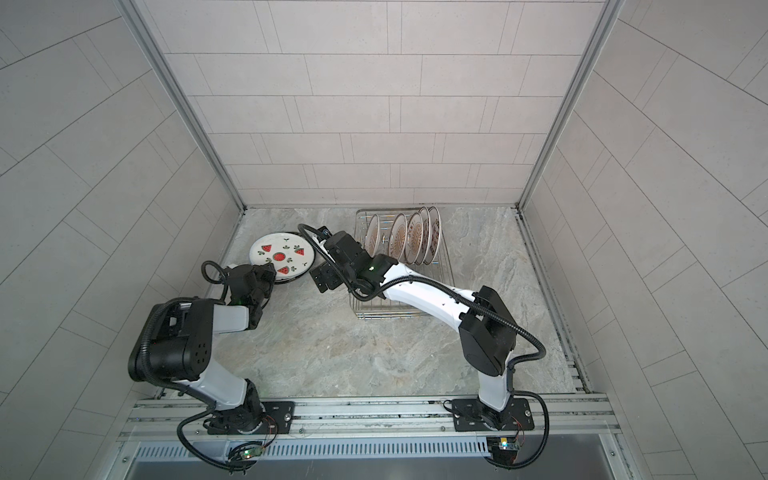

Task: Unload the plates from the dish rack
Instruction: 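Lower the watermelon-printed plate onto the blue-striped plate with the left gripper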

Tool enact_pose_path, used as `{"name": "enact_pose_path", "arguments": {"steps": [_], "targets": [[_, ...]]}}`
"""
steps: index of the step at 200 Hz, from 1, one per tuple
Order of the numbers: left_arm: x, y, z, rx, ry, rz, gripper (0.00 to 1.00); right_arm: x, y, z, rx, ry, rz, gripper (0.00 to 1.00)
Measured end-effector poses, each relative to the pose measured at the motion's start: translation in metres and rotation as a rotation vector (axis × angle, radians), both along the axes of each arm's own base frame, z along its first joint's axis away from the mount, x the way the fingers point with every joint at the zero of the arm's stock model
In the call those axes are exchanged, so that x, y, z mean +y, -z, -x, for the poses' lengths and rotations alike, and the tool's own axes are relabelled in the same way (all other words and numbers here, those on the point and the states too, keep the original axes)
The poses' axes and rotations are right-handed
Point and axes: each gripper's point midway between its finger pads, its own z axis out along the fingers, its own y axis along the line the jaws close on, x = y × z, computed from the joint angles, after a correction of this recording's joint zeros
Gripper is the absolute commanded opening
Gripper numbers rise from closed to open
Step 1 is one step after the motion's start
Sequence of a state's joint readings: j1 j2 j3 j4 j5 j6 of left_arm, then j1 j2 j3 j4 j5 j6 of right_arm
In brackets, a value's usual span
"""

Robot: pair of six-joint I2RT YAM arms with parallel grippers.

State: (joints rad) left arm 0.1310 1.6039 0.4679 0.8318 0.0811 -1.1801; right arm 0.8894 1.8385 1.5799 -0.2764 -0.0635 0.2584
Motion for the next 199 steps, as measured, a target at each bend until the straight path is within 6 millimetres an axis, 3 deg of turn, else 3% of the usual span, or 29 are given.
{"name": "enact_pose_path", "arguments": {"steps": [122, 199], "targets": [[0.011, 0.007, 0.002, 0.055, -0.035, -0.002, 0.03, 0.001, 0.012, -0.001, 0.017, 0.001, 0.021, 0.95], [0.013, 0.011, 0.002, 0.094, -0.039, 0.01, 0.34, 0.006, 0.018, -0.005, 0.028, 0.0, 0.033, 0.94]]}}
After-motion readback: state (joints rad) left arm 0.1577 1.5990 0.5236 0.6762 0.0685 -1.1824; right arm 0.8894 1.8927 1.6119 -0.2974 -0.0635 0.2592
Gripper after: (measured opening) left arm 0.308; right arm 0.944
